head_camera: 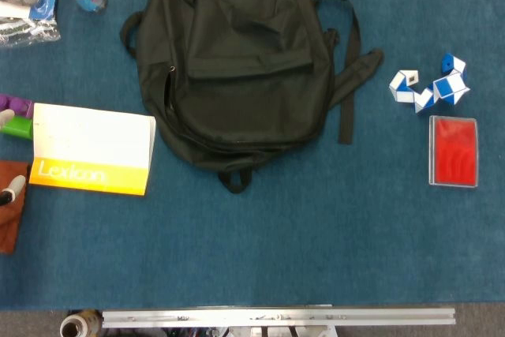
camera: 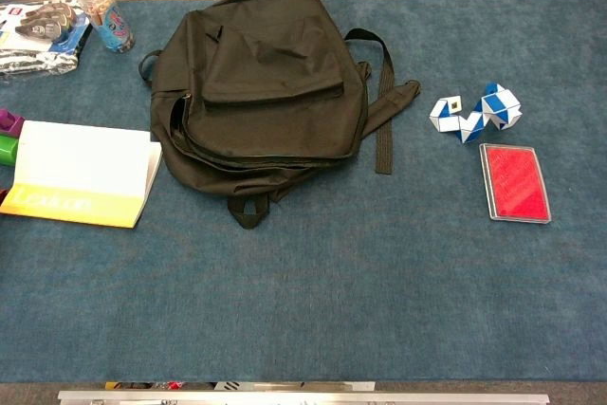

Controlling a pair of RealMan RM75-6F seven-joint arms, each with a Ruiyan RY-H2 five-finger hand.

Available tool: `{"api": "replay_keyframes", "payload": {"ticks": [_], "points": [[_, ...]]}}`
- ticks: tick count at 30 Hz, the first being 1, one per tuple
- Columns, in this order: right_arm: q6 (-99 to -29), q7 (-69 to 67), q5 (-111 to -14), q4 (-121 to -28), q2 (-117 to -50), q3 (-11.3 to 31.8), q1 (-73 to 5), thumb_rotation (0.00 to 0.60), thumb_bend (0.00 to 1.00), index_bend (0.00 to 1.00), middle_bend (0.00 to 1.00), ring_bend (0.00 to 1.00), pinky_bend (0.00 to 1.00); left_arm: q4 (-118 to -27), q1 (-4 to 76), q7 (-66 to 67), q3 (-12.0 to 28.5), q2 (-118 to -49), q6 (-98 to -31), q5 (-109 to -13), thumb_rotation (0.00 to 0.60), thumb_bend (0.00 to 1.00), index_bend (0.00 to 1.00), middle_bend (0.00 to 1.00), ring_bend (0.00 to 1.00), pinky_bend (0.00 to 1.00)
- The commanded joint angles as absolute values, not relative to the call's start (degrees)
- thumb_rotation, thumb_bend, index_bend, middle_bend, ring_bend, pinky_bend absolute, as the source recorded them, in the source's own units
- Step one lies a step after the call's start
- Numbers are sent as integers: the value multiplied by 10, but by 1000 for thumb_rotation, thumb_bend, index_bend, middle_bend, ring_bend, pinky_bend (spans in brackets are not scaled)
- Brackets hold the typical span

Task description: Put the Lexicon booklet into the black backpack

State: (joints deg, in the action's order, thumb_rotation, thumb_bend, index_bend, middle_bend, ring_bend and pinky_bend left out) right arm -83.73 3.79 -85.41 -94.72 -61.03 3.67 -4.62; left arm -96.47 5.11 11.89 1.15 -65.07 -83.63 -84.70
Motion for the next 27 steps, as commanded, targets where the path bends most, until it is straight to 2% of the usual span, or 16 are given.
{"api": "replay_keyframes", "payload": {"ticks": [1, 12, 19, 27], "points": [[-839, 36, -854, -947, -610, 38, -46, 600, 96, 248, 313, 251, 344, -964, 52, 117, 12, -651, -835, -848, 600, 166, 191, 232, 190, 143], [-854, 10, -854, -957, -597, 54, -50, 600, 96, 248, 313, 251, 344, -952, 61, 107, 1, -647, -825, -877, 600, 166, 195, 233, 190, 143], [-852, -1, -849, -959, -587, 68, -59, 600, 96, 248, 313, 251, 344, -918, 89, 97, -16, -656, -784, -913, 600, 166, 199, 233, 190, 143], [-845, 4, -852, -963, -587, 59, -58, 600, 96, 248, 313, 251, 344, -878, 118, 100, -32, -682, -725, -923, 600, 166, 197, 232, 190, 143]]}}
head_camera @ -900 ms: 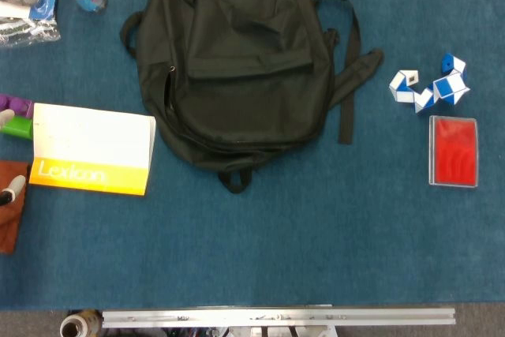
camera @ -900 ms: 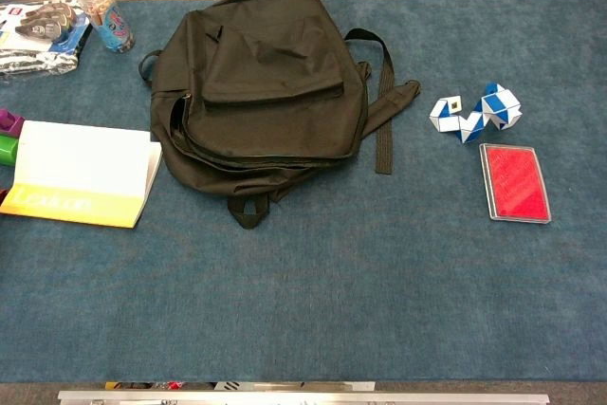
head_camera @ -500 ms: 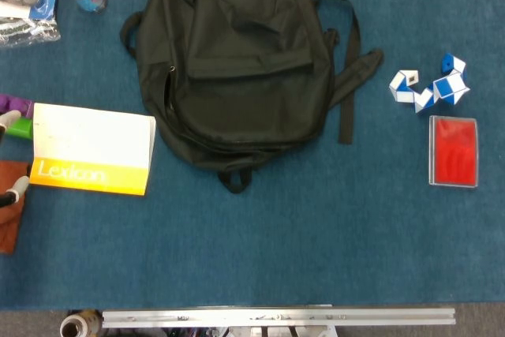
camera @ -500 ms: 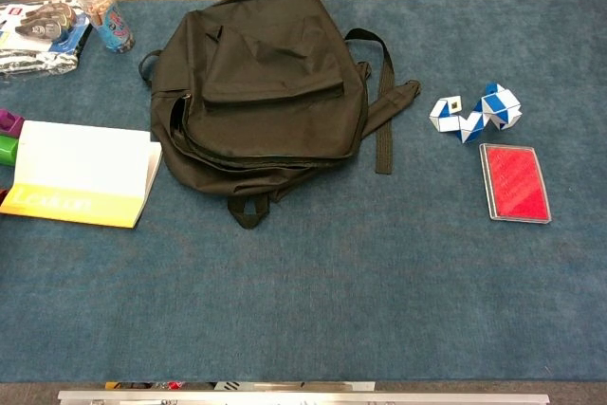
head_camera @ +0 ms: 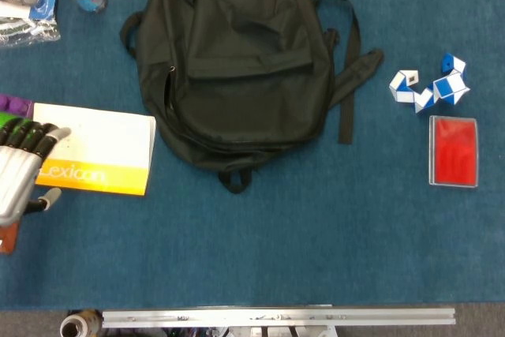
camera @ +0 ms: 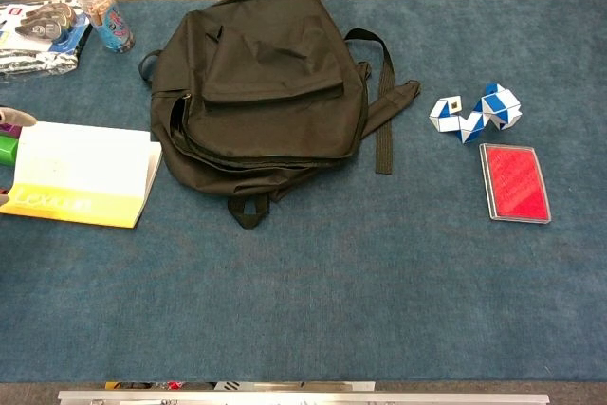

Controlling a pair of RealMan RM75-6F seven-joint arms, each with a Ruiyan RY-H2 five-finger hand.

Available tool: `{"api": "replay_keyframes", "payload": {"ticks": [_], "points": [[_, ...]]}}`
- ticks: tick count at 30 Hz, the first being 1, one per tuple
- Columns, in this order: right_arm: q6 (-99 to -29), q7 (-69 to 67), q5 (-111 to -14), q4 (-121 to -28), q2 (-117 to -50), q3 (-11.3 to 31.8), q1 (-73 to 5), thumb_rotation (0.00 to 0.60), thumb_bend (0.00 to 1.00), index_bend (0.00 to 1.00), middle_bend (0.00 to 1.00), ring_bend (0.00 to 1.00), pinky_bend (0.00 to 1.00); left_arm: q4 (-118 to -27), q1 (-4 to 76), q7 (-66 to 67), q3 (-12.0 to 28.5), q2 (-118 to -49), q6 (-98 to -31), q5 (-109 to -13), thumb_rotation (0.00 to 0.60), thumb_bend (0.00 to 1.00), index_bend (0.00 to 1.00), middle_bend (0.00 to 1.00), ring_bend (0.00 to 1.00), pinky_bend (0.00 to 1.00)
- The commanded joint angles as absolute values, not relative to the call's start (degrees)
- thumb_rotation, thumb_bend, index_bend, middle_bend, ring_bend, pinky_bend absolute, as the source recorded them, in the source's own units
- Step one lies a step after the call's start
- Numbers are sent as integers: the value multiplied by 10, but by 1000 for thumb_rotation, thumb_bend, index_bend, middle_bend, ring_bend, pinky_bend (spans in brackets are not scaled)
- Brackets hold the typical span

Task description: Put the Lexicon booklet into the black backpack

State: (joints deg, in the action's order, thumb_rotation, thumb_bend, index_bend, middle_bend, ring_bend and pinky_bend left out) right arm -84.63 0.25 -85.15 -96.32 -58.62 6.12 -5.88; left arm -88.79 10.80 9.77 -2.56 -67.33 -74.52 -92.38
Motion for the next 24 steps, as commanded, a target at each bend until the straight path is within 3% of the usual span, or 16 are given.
{"api": "replay_keyframes", "payload": {"ticks": [1, 9, 24], "points": [[-845, 4, -852, -962, -588, 58, -58, 600, 97, 248, 313, 251, 344, -875, 120, 100, -33, -685, -718, -920, 600, 166, 195, 230, 190, 143], [-845, 5, -853, -959, -593, 52, -54, 600, 96, 248, 313, 251, 344, -849, 147, 108, -38, -719, -641, -882, 600, 166, 165, 203, 190, 143], [-845, 5, -854, -960, -593, 44, -48, 600, 96, 248, 313, 251, 344, -799, 179, 101, -27, -765, -592, -845, 600, 166, 164, 202, 189, 143]]}}
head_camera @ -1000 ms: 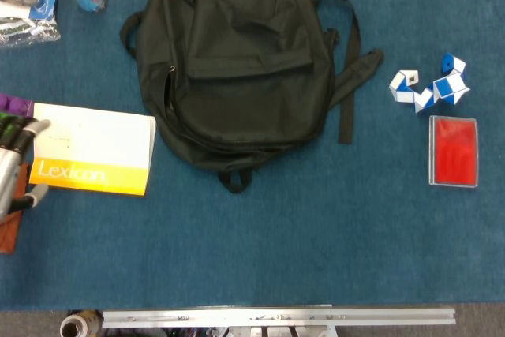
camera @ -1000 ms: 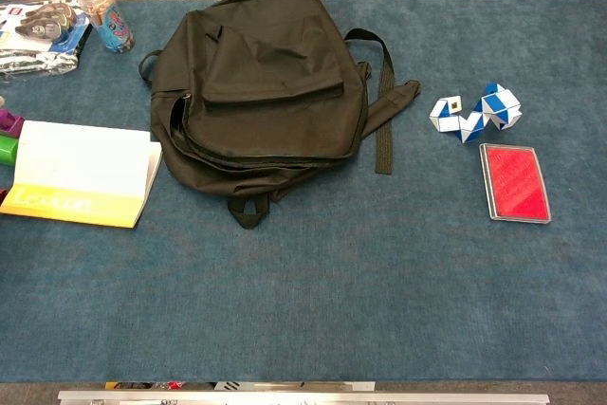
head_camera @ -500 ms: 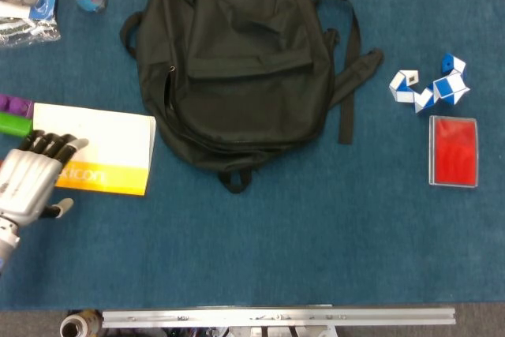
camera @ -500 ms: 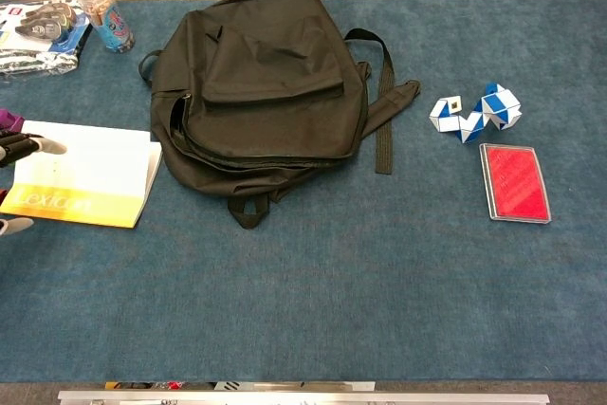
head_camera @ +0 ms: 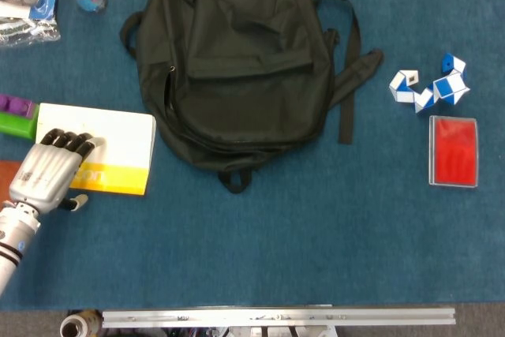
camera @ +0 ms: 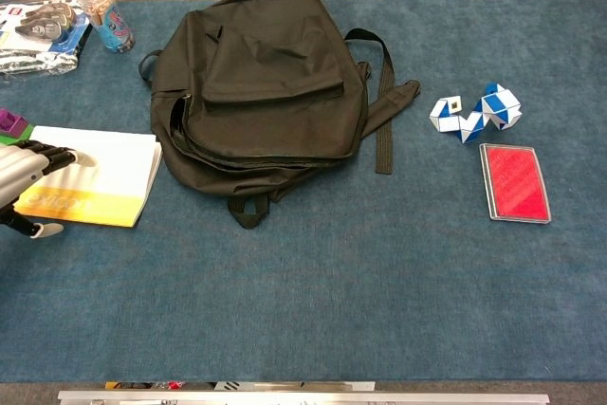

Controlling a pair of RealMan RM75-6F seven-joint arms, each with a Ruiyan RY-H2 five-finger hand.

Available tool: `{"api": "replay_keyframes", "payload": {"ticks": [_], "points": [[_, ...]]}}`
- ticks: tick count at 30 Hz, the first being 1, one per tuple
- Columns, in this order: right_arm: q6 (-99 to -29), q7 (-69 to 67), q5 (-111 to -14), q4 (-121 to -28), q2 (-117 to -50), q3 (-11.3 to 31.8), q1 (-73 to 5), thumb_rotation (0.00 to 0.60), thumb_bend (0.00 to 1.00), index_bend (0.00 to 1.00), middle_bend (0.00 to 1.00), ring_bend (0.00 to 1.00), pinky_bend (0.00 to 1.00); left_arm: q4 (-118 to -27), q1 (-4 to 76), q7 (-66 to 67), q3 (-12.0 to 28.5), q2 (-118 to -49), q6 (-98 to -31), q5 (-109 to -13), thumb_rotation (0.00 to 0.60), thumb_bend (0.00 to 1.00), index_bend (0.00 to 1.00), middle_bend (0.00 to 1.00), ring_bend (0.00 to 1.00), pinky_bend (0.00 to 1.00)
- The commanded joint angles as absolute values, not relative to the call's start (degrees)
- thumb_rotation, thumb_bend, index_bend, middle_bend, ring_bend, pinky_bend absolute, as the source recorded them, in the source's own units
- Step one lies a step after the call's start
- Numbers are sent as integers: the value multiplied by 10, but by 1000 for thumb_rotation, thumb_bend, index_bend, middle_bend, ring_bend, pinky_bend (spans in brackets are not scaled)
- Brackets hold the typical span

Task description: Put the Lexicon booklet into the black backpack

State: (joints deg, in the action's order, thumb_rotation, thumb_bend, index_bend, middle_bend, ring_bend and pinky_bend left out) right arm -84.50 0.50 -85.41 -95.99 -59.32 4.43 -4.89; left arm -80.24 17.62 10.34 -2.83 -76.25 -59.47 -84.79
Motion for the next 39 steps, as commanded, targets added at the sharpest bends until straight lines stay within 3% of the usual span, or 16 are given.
{"api": "replay_keyframes", "payload": {"ticks": [1, 25, 39], "points": [[-845, 5, -853, -960, -593, 44, -48, 600, 96, 248, 313, 251, 344, -797, 180, 100, -26, -766, -591, -843, 600, 166, 164, 202, 189, 143], [-854, -5, -850, -953, -593, 39, -36, 600, 97, 248, 313, 251, 344, -757, 197, 67, -23, -799, -586, -828, 600, 169, 194, 235, 207, 156], [-859, -14, -850, -949, -591, 41, -32, 600, 96, 248, 313, 251, 344, -708, 195, 9, -6, -836, -621, -829, 600, 372, 295, 348, 319, 267]]}}
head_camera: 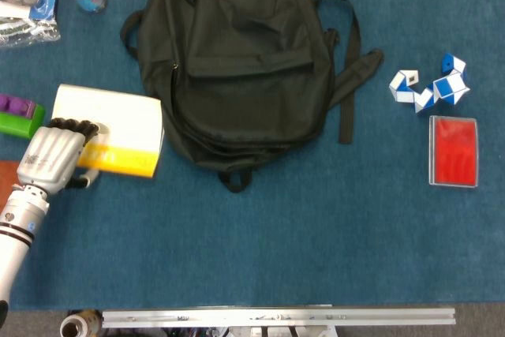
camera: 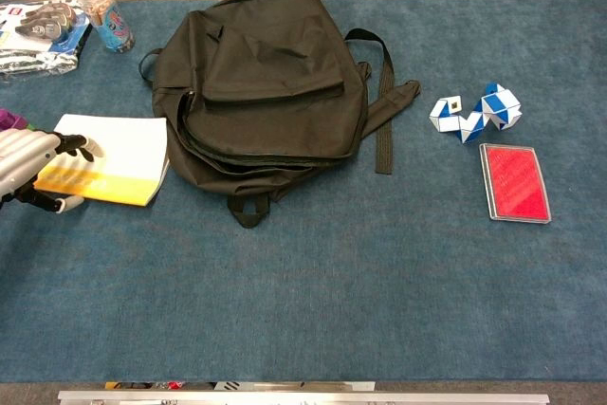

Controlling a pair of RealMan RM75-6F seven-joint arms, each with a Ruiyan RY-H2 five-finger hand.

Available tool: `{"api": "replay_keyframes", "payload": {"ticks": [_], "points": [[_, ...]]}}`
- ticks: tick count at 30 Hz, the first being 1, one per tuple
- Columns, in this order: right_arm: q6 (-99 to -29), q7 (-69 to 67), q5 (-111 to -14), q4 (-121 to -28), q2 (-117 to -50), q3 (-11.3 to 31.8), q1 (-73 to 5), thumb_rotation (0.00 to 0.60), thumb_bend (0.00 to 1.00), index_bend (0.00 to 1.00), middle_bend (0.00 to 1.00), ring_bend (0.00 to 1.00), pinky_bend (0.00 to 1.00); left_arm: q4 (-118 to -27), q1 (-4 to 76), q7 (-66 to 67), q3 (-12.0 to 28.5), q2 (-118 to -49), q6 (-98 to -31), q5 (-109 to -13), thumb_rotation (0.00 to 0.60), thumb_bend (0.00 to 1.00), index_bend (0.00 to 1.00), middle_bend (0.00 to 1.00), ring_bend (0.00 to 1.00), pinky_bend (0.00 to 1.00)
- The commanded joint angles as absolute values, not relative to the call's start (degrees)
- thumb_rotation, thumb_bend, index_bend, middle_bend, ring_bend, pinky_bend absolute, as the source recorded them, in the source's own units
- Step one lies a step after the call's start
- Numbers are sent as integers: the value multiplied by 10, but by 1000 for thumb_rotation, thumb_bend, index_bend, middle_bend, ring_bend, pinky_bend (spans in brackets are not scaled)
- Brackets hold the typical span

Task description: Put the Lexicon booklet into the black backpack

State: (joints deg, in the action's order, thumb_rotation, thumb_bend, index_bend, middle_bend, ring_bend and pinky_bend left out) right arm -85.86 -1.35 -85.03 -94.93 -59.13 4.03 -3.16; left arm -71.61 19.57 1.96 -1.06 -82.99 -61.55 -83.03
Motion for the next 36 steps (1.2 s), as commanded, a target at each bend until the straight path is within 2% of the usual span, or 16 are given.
{"api": "replay_keyframes", "payload": {"ticks": [1, 10, 18, 25, 36], "points": [[-858, -15, -850, -949, -592, 41, -31, 600, 96, 248, 313, 251, 344, -704, 195, 4, -4, -839, -624, -828, 600, 384, 306, 356, 328, 274], [-860, -17, -851, -948, -591, 42, -31, 600, 95, 248, 313, 251, 344, -671, 192, -32, 11, -861, -660, -834, 600, 428, 384, 419, 406, 378], [-863, -22, -853, -947, -590, 43, -29, 600, 94, 248, 312, 251, 344, -656, 198, -12, 6, -880, -682, -859, 600, 424, 531, 472, 438, 450], [-862, -33, -855, -948, -584, 42, -29, 600, 94, 248, 313, 251, 344, -653, 195, 40, 13, -897, -727, -872, 600, 424, 621, 584, 505, 532], [-803, -32, -889, -1009, -547, 26, -61, 600, 84, 248, 313, 251, 345, -716, 178, 49, 2, -841, -817, -928, 600, 423, 646, 607, 520, 538]]}}
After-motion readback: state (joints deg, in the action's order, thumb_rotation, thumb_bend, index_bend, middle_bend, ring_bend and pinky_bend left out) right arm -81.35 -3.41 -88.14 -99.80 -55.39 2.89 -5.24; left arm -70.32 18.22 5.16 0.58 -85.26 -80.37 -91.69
